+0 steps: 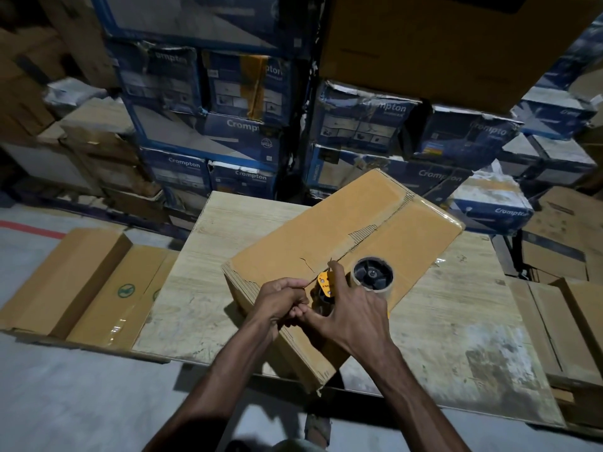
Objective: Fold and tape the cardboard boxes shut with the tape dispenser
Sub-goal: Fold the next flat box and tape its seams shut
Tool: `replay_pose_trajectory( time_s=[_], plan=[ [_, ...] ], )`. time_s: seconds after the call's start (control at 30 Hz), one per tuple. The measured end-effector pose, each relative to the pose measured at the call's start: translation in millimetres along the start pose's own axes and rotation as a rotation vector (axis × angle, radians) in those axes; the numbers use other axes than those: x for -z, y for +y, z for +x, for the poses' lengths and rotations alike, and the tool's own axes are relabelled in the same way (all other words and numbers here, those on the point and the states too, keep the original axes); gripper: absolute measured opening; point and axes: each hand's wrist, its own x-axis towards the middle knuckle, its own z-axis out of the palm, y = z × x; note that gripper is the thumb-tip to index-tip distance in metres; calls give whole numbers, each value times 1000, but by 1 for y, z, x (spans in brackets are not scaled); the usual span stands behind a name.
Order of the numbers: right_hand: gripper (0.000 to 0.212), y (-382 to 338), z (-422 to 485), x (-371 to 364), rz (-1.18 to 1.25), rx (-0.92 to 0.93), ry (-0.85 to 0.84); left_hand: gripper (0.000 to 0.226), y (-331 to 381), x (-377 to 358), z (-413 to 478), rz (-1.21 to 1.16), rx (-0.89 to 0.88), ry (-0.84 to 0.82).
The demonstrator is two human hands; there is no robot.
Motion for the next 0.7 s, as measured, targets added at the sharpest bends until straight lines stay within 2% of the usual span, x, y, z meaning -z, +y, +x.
replay_pose_trajectory(
  time_s=[0.3,0.43,0.57,0.7],
  plan=[
    [124,10,0,3,93,-58,2,35,2,-5,-6,66,-81,6],
    [138,12,5,5,101,-91,-15,35,-1,-10,-12,130,-217,34],
    [151,5,0,4,105,-72,-62,34,7,-11,-15,343,-437,178],
    [147,-5,-10,1,49,-36,-93,33,21,-1,-8,340,-410,99]
  ],
)
